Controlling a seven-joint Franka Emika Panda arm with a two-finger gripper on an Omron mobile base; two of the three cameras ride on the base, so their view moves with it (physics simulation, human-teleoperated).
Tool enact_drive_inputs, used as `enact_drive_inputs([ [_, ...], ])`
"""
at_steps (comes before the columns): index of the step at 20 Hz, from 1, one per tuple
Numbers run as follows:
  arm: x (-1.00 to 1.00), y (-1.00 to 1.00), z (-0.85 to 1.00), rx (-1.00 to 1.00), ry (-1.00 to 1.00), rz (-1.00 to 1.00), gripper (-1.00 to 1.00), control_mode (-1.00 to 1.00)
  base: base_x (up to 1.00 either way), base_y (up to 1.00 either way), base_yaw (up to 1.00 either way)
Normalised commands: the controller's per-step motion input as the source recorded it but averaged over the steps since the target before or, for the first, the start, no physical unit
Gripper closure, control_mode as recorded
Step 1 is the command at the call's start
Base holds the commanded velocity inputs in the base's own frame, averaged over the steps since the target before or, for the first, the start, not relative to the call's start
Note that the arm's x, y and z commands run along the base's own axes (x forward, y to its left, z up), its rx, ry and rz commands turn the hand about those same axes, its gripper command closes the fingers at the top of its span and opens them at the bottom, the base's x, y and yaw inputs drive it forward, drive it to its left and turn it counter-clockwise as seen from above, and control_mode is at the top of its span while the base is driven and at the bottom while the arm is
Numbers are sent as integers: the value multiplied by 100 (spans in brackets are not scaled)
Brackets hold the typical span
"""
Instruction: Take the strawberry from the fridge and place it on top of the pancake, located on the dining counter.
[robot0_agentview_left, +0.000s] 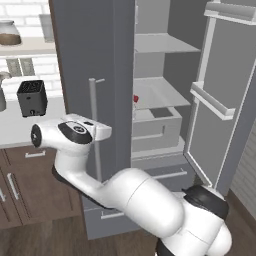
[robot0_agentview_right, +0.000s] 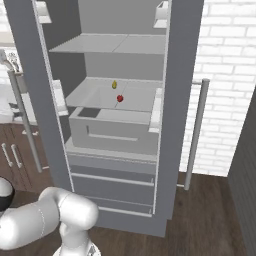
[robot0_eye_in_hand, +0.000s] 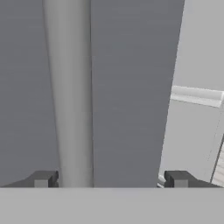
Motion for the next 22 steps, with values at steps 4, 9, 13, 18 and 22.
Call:
enact_drive_inputs([
  [4, -23, -15, 0, 3, -1, 0, -100, -100, 0, 0, 0],
  [9, -81, -14, 0, 9, 1, 0, -100, -100, 0, 0, 0],
  [13, -76, -20, 15, 16, 0, 15, -100, -100, 0, 0, 0],
  [18, -33, -89, 9, 51, 0, 28, -100, -100, 0, 0, 0],
  [22, -2, -97, 17, 64, 0, 28, -100, -100, 0, 0, 0],
])
